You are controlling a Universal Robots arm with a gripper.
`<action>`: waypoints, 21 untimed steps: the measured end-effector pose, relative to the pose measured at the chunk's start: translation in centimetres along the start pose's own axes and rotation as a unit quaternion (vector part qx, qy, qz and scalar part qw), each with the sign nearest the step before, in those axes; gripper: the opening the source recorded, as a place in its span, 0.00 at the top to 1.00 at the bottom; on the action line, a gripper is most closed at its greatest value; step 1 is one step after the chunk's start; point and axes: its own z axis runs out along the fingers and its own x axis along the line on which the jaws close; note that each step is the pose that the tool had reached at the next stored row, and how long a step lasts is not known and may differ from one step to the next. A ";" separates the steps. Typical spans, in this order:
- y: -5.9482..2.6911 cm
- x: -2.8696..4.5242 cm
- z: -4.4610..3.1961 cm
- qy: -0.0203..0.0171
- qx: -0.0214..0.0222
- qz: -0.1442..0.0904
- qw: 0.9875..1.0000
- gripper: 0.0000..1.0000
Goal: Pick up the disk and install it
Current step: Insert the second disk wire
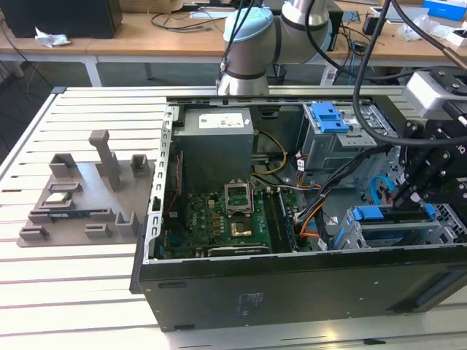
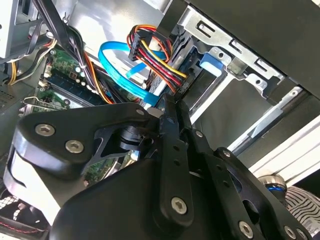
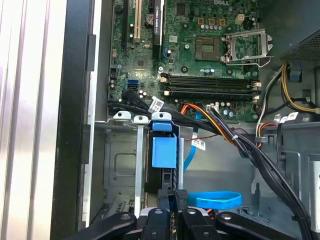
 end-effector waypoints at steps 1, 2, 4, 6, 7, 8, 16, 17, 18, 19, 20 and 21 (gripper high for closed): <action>0.00 0.00 0.04 0.000 0.000 0.000 1.000 0.84; -0.01 0.01 0.13 -0.001 -0.001 0.000 1.000 0.84; -0.03 0.03 0.23 -0.001 -0.002 0.000 1.000 0.84; -0.07 0.11 0.54 -0.001 -0.003 0.000 1.000 0.84; -0.07 0.12 0.58 -0.001 -0.003 0.000 1.000 0.84; -0.07 0.12 0.59 -0.001 -0.003 0.000 1.000 0.84; 0.05 0.06 -0.63 -0.002 -0.003 0.000 1.000 0.76; 0.12 -0.04 -1.31 -0.001 -0.003 0.000 1.000 0.76; 0.16 -0.15 -1.79 -0.001 -0.003 0.000 1.000 0.84; 0.18 -0.17 -1.98 -0.001 -0.003 0.000 1.000 0.89; 0.20 -0.18 -2.14 -0.001 -0.003 0.000 1.000 0.89; 0.23 -0.21 -2.50 -0.001 -0.003 0.000 1.000 0.89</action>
